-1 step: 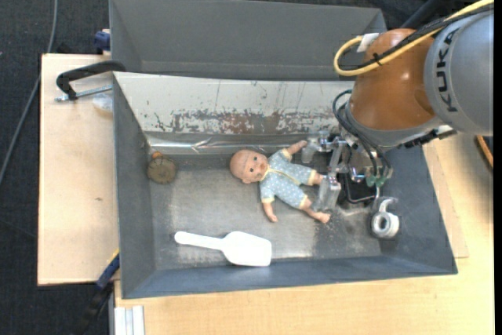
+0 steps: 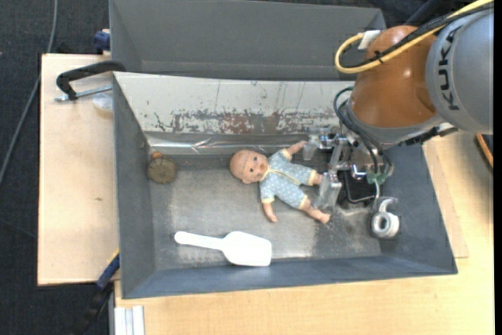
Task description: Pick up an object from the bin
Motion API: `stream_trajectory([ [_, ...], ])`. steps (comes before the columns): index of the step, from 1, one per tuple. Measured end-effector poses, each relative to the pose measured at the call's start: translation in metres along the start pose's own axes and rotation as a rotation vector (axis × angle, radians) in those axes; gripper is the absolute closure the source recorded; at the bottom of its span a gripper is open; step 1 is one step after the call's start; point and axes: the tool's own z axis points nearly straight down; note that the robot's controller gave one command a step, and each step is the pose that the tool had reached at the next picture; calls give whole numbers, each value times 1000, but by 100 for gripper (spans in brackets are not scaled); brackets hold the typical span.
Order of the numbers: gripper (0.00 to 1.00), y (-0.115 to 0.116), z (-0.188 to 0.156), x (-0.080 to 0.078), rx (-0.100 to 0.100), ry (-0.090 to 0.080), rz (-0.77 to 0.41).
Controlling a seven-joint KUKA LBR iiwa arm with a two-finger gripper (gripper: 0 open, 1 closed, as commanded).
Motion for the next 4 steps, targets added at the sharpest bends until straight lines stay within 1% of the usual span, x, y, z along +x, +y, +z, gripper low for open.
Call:
stream_trajectory([
  [1,0,28,61,-18,-1,1,60],
  [2,0,33,90,-24,-2,-15,104],
  [3,0,28,58,-20,-2,-9,60],
  [4,0,28,68,-5,-3,-17,91],
])
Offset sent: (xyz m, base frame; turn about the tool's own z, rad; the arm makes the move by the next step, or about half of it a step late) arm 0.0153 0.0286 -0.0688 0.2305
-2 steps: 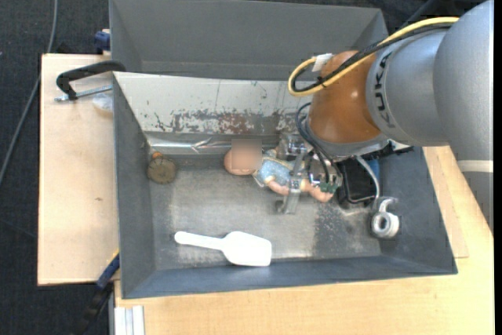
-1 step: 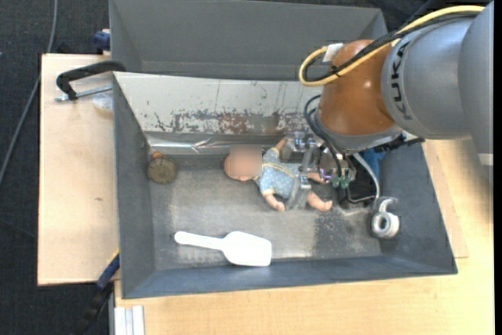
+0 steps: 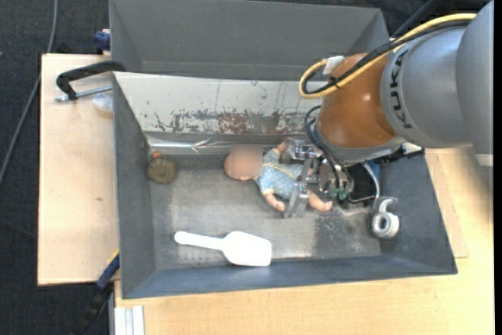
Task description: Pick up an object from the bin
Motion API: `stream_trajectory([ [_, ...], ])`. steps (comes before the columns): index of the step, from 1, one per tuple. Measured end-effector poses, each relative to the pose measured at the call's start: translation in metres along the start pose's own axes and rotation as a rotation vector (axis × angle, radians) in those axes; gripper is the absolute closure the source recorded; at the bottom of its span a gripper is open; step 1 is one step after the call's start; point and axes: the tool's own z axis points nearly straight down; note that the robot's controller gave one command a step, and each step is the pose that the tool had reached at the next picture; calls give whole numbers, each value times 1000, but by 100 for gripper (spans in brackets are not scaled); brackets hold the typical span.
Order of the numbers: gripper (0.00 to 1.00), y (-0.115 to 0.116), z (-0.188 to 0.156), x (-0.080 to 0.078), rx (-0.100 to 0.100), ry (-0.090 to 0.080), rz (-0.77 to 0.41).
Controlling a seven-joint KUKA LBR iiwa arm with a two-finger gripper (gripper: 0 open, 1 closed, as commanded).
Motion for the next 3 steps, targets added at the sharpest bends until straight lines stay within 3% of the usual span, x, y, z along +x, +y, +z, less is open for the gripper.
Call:
stream_trajectory([
  [1,100,6,0,-1,0,1,117],
  [3,100,6,0,-1,0,1,117],
])
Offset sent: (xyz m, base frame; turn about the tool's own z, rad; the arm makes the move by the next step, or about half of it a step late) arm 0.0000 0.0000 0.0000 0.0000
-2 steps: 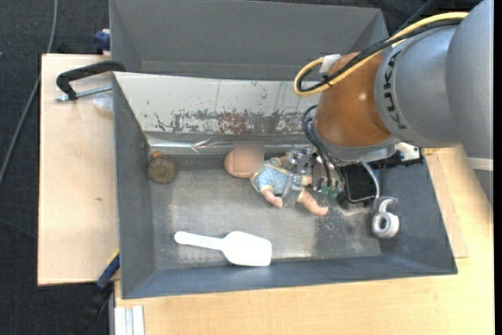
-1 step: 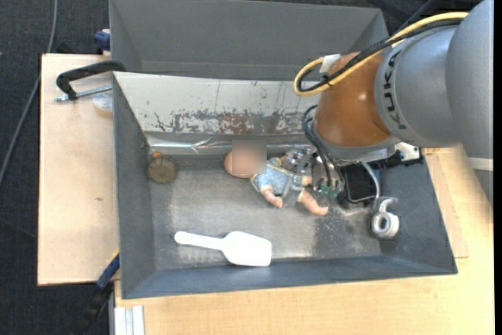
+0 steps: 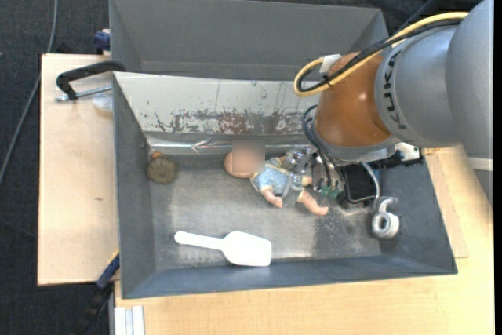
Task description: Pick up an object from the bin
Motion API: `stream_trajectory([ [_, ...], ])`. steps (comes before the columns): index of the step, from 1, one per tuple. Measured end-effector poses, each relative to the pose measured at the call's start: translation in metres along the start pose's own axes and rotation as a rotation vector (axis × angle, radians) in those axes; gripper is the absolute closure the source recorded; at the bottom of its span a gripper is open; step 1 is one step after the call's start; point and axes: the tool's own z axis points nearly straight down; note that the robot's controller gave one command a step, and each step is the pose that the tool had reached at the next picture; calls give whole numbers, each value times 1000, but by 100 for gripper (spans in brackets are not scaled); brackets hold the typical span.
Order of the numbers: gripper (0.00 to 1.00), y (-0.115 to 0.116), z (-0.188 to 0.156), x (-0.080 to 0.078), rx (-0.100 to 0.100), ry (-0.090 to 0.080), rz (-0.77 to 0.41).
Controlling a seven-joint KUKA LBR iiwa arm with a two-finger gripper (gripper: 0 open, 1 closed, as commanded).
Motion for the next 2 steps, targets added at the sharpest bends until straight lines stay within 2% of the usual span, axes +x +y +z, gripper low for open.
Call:
stream_trajectory([
  [2,100,0,-16,2,1,8,0],
])
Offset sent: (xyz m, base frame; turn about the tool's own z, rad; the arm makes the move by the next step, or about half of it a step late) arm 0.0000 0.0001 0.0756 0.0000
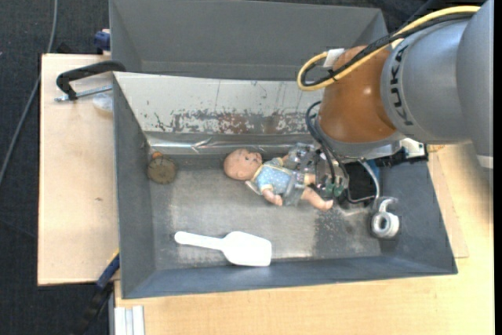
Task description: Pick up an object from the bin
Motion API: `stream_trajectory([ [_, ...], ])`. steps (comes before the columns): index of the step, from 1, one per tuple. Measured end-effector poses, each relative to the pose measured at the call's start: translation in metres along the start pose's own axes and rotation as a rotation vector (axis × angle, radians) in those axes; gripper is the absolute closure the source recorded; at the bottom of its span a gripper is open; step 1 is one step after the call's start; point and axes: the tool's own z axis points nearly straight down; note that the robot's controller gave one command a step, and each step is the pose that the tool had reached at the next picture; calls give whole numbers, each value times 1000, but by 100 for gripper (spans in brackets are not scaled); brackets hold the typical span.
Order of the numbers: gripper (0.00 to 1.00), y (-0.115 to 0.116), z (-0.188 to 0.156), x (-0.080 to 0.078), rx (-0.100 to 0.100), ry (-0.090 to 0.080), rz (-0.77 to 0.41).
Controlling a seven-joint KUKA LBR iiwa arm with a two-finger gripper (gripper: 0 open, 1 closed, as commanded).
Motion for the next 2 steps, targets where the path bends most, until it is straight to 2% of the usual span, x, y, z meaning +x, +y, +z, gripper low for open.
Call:
stream_trajectory([
  [2,100,1,-46,-2,-2,-7,0],
])
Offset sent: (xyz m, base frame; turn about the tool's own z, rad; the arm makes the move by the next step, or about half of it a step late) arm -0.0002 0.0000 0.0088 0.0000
